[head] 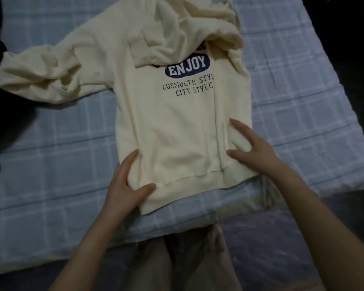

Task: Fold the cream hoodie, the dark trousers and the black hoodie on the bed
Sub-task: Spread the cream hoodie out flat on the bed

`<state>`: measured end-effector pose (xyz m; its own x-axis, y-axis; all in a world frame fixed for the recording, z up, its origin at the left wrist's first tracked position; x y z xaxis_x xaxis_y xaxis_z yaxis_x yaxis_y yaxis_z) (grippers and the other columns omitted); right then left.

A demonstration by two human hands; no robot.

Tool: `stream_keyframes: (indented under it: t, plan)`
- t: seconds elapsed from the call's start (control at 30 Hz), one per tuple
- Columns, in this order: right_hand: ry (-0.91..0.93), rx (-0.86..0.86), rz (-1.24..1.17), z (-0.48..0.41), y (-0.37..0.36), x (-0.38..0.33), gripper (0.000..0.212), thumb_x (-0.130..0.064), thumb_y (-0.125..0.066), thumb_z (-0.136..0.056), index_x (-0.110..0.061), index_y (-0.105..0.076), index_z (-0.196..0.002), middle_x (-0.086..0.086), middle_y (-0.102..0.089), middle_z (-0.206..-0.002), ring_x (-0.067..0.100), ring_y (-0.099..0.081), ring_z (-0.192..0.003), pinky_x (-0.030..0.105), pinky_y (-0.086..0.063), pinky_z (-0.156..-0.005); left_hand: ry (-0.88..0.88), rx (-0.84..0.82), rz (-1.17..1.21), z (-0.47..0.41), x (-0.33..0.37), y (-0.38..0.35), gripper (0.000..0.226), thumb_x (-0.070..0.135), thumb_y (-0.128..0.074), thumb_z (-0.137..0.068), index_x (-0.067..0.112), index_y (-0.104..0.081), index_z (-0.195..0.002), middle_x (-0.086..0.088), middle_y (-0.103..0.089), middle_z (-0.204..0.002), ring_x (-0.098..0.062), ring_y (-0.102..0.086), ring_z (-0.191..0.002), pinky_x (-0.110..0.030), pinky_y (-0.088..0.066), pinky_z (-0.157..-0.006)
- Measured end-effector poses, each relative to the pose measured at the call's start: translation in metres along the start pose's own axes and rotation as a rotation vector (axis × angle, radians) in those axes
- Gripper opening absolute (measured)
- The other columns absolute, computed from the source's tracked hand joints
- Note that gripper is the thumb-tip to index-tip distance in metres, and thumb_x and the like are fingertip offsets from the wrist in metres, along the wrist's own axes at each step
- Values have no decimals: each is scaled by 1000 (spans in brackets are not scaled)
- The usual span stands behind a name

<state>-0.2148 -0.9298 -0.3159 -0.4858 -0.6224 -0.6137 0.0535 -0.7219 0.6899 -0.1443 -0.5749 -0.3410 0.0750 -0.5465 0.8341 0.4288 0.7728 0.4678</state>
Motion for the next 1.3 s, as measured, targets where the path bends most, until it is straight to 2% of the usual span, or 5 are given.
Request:
stream_keyframes:
  t: [0.17, 0.5, 0.7, 1.1, 1.3]
  plan:
    - [-51, 50, -91, 32, 27, 26, 89, -35, -86, -73, -57, -37, -143, -58, -33, -130, -27, -38, -121, -7, -27, -91, 50, 15, 29, 3, -15, 31, 101, 12, -94, -61, 37, -42, -145, 18, -42, -143, 8, -39, -126, 2, -27, -98]
    - [-379, -11, 390, 54, 17, 52, 89, -71, -62, -77, -46, -18, -150, 16, -38, -145, 40, -48, -121, 46, -45, -94, 146, 92, -702, 17, 2, 49, 96, 51, -84, -65, 38, -38, -148, -29, -19, -153, -50, -29, -131, -58, -31, -107]
    - [173, 352, 410, -2, 19, -48, 59, -39, -43, -97, -28, -34, -154, 12, -27, -161, 35, -22, -148, 52, -22, -119, -400, 136, -691, -50, 112, -37, 64, 42, -47, -94, 24, -33, -153, -8, -21, -163, -33, -17, -150, -54, -12, -119]
    - [143, 182, 562, -72, -8, -45, 54, -34, -44, -102, -25, -33, -154, 14, -30, -160, 40, -28, -145, 55, -26, -116, -431, 109, -822, -121, 64, -103, 58, 44, -33, -101, 28, -26, -156, -1, -23, -163, -23, -14, -152, -49, -13, -122]
    - [734, 509, 553, -116, 31, -181, 63, -10, -67, -84, -19, -52, -144, 19, -49, -146, 41, -42, -136, 58, -32, -111, -409, 111, -798, -122, 62, -102, 58, 43, -32, -100, 32, -23, -156, 4, -21, -164, -19, -15, -152, -48, -16, -121]
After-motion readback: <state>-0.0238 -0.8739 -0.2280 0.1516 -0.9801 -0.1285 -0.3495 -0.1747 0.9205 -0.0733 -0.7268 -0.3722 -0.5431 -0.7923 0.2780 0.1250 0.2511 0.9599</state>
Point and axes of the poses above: each hand's wrist, its own z-axis away from the middle knuckle, its own y-axis out of the back of the hand, x = y × z, the point moved 8 cm from there along -z, towards the middle knuckle
